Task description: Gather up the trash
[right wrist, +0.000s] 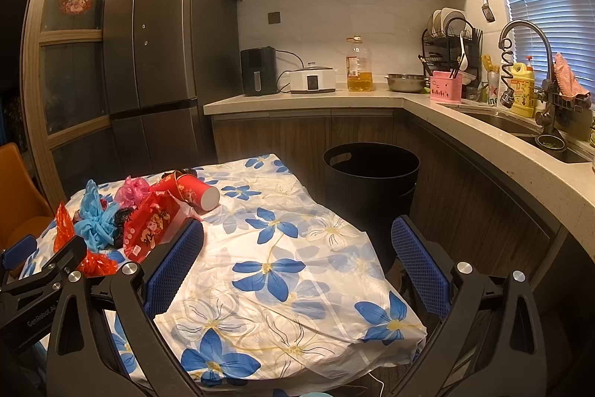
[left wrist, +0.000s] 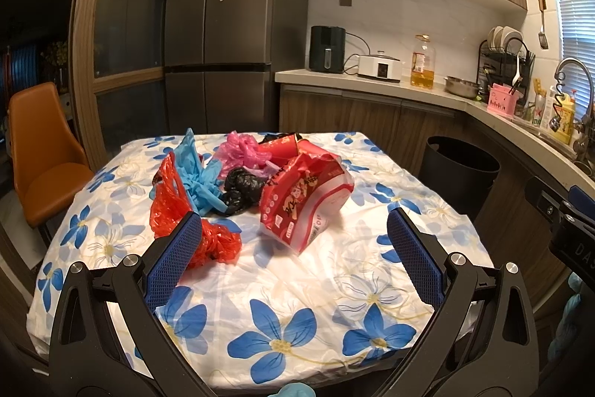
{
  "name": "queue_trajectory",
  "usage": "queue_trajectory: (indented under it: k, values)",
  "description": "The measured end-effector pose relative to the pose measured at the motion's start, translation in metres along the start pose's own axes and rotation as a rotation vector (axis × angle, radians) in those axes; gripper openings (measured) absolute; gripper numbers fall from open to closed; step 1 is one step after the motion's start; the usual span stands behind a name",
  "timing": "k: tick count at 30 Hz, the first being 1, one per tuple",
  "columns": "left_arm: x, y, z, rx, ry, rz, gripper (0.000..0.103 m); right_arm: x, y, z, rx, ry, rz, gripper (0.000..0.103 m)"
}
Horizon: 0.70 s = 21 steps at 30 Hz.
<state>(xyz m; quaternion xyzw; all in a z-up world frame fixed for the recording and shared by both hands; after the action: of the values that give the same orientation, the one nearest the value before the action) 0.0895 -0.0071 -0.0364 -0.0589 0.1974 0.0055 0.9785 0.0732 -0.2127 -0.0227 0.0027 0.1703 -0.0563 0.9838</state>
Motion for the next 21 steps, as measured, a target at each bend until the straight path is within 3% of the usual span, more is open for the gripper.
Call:
queue_trajectory:
  k: [21]
  values:
    - [0.000,-0.009,-0.004,-0.002,0.003,-0.010,0.098,-0.002,0.006,-0.002,0.003,-0.001,-0.001,0.098]
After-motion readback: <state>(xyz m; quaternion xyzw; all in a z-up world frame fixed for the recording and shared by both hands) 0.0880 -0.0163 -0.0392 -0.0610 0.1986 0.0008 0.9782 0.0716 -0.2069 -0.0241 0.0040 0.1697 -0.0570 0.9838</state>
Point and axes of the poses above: each gripper's, at about its wrist camera, not at the fingertips, and x roughly the way its jaws point, y to its left, z to its top, the point moved 10 cm from there along x, roughly the way its jaws point, and after that the axes turned 5 degrees about -x, right-handed, at the moved point
